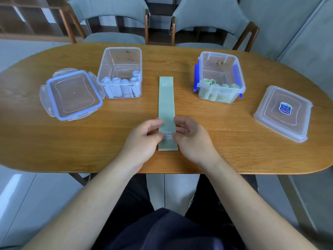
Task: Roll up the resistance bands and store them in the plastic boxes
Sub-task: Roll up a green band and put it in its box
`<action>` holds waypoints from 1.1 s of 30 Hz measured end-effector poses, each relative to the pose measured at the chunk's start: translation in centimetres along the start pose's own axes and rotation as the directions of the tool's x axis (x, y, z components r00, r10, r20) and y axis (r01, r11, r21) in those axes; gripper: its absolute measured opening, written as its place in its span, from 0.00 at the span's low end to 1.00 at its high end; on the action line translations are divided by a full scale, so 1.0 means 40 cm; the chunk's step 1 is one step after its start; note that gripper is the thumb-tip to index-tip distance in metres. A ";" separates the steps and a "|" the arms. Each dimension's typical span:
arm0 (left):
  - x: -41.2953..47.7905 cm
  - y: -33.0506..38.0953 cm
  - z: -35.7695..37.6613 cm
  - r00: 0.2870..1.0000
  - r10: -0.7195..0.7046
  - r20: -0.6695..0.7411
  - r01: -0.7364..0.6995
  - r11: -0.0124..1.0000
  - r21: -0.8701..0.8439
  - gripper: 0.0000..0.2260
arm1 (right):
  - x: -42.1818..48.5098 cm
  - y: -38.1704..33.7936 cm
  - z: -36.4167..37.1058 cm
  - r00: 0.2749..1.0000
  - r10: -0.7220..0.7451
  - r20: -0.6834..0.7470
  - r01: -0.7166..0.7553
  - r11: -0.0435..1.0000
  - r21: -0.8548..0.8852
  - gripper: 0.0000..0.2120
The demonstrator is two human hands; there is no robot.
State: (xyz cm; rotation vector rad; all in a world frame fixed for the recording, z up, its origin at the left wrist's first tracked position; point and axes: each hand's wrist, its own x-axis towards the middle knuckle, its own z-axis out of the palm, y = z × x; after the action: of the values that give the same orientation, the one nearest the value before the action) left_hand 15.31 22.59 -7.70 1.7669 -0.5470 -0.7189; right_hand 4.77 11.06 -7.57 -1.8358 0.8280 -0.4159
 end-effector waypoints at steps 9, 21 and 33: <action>-0.046 -0.015 -0.009 0.999 0.039 0.029 -0.044 0.985 0.166 0.18 | -0.032 0.018 -0.008 0.999 -0.033 0.028 0.035 0.998 -0.057 0.19; -0.053 -0.051 -0.061 0.874 0.401 0.273 -0.484 0.681 0.549 0.14 | -0.050 0.087 -0.041 0.863 -0.485 0.138 0.498 0.775 -0.390 0.09; -0.048 -0.047 -0.058 0.863 0.406 0.301 -0.505 0.676 0.537 0.03 | -0.051 0.072 -0.063 0.840 -0.445 0.311 0.540 0.745 -0.390 0.02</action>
State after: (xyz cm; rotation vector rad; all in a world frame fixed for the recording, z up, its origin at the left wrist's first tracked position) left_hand 15.59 26.02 -8.60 2.0258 -1.4070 -0.3303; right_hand 0.77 10.16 -8.99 -2.5187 0.2874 -0.3732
